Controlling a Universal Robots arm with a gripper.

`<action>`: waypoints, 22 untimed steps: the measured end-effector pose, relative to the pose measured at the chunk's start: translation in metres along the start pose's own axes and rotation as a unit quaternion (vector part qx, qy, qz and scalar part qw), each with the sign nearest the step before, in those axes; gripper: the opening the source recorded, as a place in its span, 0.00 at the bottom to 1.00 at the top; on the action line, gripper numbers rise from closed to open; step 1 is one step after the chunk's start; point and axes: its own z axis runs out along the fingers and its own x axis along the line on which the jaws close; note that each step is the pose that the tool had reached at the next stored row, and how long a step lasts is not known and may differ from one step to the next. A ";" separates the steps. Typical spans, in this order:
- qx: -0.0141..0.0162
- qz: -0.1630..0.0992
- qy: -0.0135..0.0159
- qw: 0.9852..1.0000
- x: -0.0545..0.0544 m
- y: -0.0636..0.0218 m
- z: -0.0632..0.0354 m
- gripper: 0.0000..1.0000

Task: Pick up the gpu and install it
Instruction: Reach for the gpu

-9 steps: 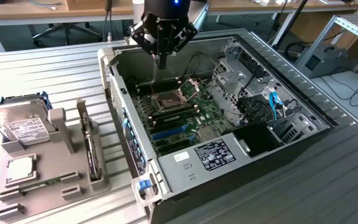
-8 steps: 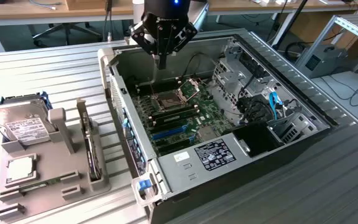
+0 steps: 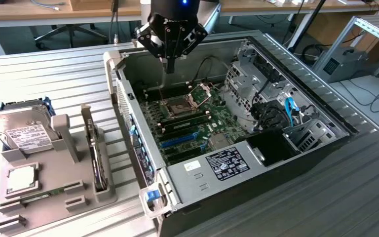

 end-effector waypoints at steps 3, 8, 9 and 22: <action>0.000 0.000 0.000 1.000 0.000 0.0000 0.0000 0.11; 0.000 0.000 0.000 1.000 0.002 -0.0001 -0.0001 0.11; 0.000 0.000 0.000 1.000 0.002 -0.0001 -0.0001 0.11; 0.000 0.000 0.000 1.000 0.006 -0.0005 -0.0002 0.11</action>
